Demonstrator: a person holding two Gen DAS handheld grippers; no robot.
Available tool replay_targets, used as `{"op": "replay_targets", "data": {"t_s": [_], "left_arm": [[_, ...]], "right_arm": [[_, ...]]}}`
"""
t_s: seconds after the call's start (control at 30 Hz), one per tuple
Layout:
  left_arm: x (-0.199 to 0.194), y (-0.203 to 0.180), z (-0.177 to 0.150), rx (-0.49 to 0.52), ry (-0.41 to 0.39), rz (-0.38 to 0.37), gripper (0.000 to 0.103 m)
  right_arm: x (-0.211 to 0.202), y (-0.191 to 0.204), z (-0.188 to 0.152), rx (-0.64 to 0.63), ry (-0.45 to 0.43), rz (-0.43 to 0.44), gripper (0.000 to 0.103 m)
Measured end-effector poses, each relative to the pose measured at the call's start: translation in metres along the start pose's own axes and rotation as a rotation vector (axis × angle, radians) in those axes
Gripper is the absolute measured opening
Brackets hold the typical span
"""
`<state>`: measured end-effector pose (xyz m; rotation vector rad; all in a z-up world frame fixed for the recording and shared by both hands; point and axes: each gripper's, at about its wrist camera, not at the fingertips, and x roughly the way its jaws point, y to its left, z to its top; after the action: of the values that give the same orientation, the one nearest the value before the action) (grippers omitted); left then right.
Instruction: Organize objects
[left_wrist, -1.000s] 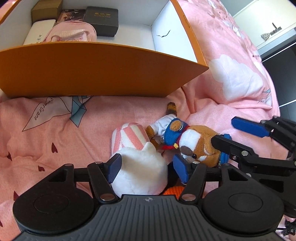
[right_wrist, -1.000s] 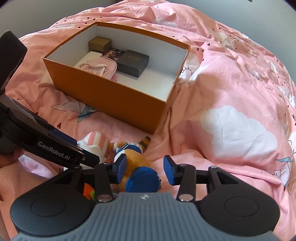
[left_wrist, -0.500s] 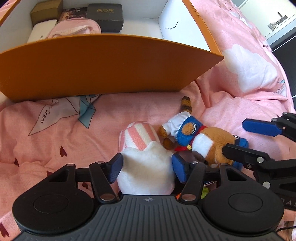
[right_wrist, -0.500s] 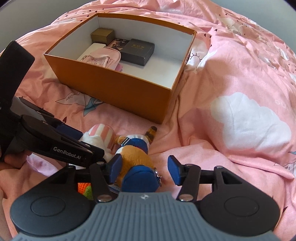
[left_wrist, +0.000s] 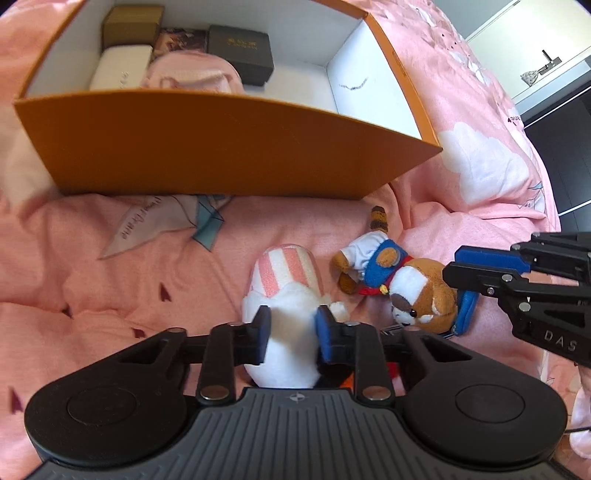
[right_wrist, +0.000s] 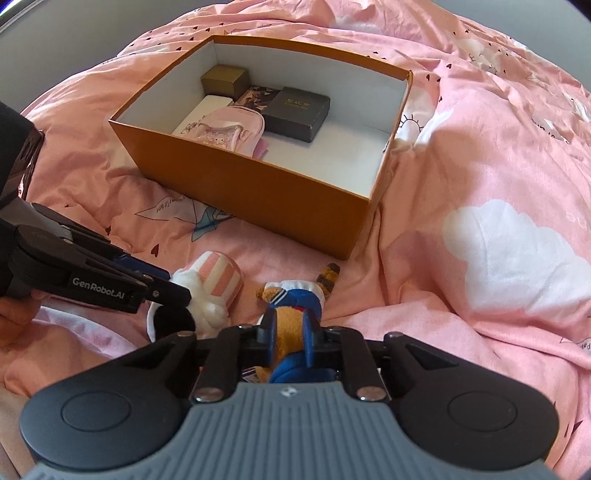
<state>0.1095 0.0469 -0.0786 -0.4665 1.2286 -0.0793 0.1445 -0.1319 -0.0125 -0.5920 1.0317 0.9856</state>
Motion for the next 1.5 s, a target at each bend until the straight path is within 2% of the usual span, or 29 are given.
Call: {"op": "replay_targets", "data": {"t_s": [0.13, 0.2, 0.3, 0.43, 0.6, 0.77, 0.93, 1.13, 1.3, 1.5], "left_arm": [[-0.004, 0.010, 0.001, -0.009, 0.004, 0.024, 0.019], [-0.003, 0.015, 0.001, -0.031, 0.009, 0.012, 0.027], [0.000, 0.013, 0.000, -0.024, 0.010, 0.019, 0.035], [-0.002, 0.009, -0.001, 0.000, 0.012, 0.004, 0.037], [-0.006, 0.003, -0.003, 0.032, 0.002, -0.012, 0.058], [-0.005, -0.013, -0.005, 0.098, 0.029, -0.043, 0.071], [0.012, -0.016, -0.008, 0.112, 0.071, 0.035, 0.072], [0.025, -0.013, -0.007, 0.092, 0.084, 0.066, 0.072], [0.029, -0.011, -0.009, 0.082, 0.088, 0.053, 0.065], [0.022, -0.008, -0.012, 0.063, 0.058, 0.036, 0.059]], "right_arm": [[0.005, 0.002, 0.014, -0.028, 0.026, 0.001, 0.034], [0.010, 0.005, 0.020, -0.054, 0.043, -0.005, 0.040], [0.020, 0.010, 0.025, -0.091, 0.096, 0.012, 0.043], [0.036, 0.019, 0.024, -0.151, 0.191, -0.006, 0.045], [0.046, 0.026, 0.019, -0.238, 0.247, -0.053, 0.052], [0.054, 0.028, 0.019, -0.290, 0.291, -0.058, 0.053], [0.063, 0.026, 0.024, -0.305, 0.337, -0.030, 0.053], [0.082, 0.028, 0.024, -0.312, 0.380, -0.031, 0.055], [0.083, 0.032, 0.018, -0.348, 0.372, -0.047, 0.052], [0.069, 0.025, 0.017, -0.300, 0.319, -0.027, 0.049]]}}
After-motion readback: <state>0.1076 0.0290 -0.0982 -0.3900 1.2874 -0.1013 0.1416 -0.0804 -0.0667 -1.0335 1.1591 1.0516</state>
